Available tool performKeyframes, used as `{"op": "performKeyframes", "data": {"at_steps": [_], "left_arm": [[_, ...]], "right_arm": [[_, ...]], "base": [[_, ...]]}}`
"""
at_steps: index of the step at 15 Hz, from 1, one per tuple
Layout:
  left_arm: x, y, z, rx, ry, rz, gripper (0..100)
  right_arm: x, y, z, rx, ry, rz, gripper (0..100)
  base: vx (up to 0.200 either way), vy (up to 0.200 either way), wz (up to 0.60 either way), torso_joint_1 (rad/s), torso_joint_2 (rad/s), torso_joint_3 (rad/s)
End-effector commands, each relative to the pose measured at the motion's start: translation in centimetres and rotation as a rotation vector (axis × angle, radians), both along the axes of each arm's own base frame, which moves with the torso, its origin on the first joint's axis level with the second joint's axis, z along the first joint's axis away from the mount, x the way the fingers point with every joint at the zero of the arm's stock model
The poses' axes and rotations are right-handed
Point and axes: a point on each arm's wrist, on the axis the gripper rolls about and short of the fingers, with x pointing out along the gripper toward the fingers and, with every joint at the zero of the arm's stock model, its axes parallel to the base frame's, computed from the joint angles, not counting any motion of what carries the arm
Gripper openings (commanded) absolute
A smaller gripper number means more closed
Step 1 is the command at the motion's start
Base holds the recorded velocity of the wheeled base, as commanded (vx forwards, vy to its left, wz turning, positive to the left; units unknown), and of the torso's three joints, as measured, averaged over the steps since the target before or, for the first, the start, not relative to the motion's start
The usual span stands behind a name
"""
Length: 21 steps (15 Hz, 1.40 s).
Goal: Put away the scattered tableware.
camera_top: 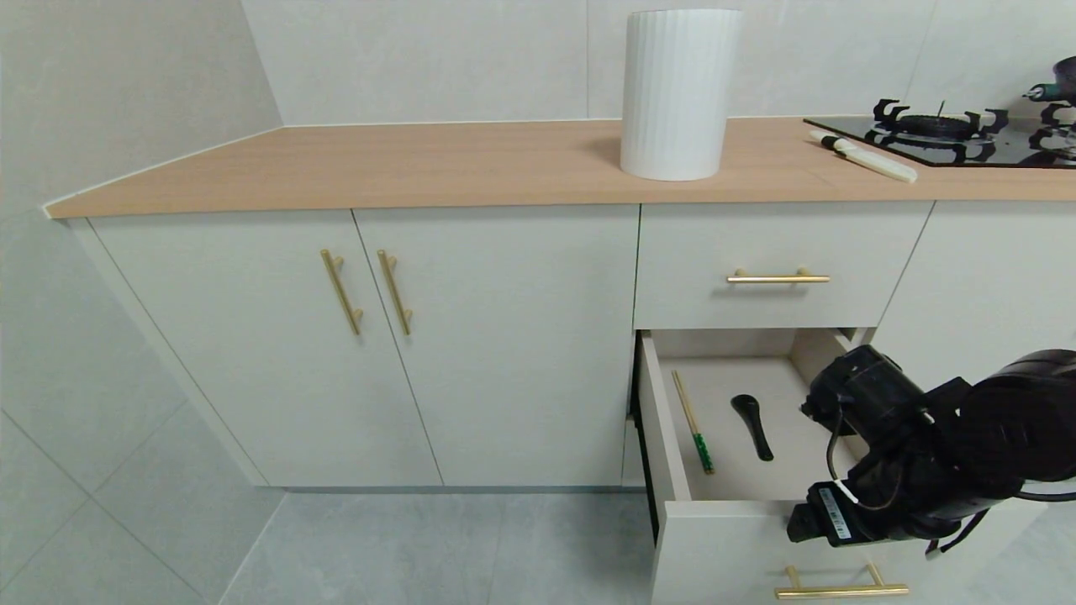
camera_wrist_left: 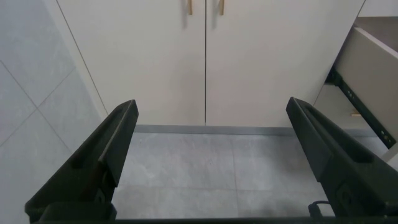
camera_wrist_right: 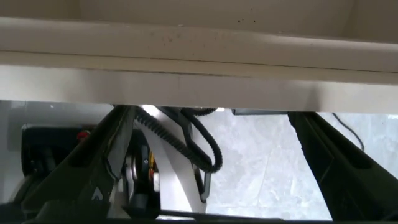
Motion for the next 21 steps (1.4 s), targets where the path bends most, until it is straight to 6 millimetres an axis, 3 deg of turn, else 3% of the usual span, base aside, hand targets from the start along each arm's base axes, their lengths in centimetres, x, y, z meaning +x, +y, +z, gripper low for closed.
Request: {"op": "performKeyframes", "data": {"at_steps": [1, 5, 14, 19, 21], "left_arm": [[0.0, 0.0, 0.0, 0.000, 0.000, 0.001, 100], [0.0, 0.0, 0.0, 0.000, 0.000, 0.001, 100], [0.0, 0.0, 0.0, -0.002, 0.000, 0.001, 100], [0.0, 0.0, 0.0, 0.000, 0.000, 0.001, 100], [0.0, 0.0, 0.0, 0.000, 0.000, 0.001, 100]], "right_arm": [[0.4, 0.1, -0.5, -0.003, 0.006, -0.002, 100], [2.5, 0.6, -0.4, 0.026, -0.062, -0.014, 100], [11.7, 0.3, -0.4, 0.032, -0.182, -0.066, 100], [15.5, -1.4, -0.1, 0.035, -0.249, -0.111, 100], [16.1, -1.9, -0.1, 0.036, -0.262, -0.128, 100]], "base": [[0.000, 0.000, 0.00, 0.000, 0.00, 0.000], [0.000, 0.000, 0.00, 0.000, 0.00, 0.000], [0.000, 0.000, 0.00, 0.000, 0.00, 0.000], [0.000, 0.000, 0.00, 0.000, 0.00, 0.000], [0.000, 0.000, 0.00, 0.000, 0.00, 0.000]]}}
